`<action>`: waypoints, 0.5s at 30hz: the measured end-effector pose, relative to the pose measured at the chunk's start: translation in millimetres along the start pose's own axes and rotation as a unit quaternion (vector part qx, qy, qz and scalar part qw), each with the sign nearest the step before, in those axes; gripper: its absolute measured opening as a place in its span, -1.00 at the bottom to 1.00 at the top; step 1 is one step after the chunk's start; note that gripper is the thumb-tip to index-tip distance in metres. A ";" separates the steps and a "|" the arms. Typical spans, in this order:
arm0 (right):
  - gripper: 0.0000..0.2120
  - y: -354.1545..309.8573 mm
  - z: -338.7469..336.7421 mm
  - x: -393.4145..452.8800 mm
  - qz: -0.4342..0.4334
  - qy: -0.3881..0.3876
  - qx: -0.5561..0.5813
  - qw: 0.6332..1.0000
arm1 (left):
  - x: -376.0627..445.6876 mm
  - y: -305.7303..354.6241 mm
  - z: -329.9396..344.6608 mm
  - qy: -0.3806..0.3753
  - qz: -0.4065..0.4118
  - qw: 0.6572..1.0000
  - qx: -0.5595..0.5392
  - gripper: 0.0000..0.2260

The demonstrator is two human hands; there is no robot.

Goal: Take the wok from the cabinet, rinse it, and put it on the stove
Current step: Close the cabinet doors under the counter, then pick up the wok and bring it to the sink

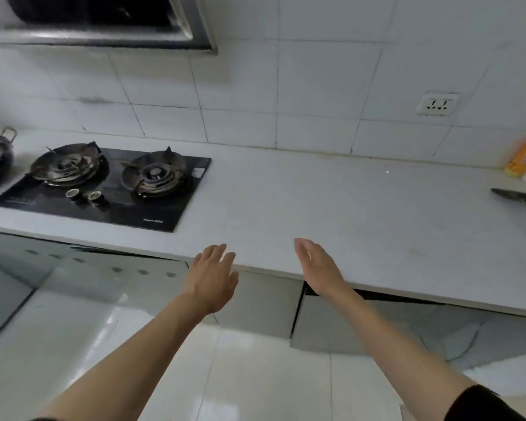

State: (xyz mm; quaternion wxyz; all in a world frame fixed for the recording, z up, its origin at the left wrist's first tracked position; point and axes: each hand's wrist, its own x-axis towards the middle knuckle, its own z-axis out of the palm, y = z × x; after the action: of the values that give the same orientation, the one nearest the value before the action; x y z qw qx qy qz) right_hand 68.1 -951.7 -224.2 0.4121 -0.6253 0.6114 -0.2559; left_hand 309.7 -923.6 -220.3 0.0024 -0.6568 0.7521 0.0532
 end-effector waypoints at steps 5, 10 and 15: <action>-0.40 -63.5 52.4 11.7 -0.178 -0.044 -0.249 0.951 | -40.4 -70.7 -33.9 0.055 -0.091 0.994 -0.003 -0.55; -0.09 -141.6 132.2 18.9 -0.268 -0.071 -0.334 0.901 | -93.7 -160.3 -52.3 0.096 -0.169 0.980 -0.033 -0.52; -0.34 -226.1 232.4 19.8 -0.300 -0.087 -0.365 0.877 | -148.3 -274.7 -65.9 0.123 -0.210 0.970 -0.030 -0.50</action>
State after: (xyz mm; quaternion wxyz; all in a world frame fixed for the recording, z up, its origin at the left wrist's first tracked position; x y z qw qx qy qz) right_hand 387.2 -943.6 -163.6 0.1091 -0.9046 0.4061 -0.0703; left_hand 605.9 -818.6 -164.9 -0.0981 -0.8014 0.5900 -0.0072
